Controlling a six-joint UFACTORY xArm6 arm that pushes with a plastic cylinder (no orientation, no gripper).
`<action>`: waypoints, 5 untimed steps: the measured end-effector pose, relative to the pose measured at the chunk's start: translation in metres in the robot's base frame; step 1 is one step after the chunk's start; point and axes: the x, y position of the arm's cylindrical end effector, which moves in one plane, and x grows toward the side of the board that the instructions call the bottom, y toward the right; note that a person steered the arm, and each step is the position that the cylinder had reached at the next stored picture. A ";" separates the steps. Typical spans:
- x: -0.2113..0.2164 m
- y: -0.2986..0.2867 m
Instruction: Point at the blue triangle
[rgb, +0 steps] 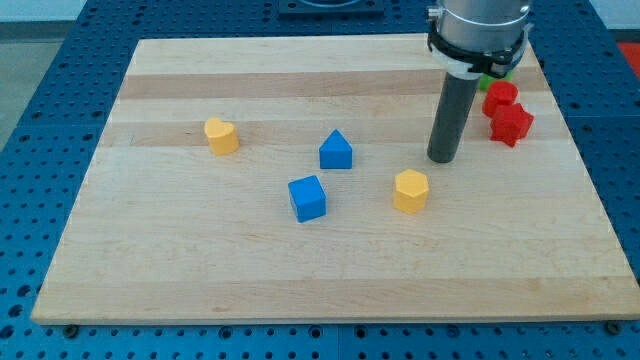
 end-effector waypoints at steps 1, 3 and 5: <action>0.003 -0.029; 0.017 -0.086; 0.048 -0.096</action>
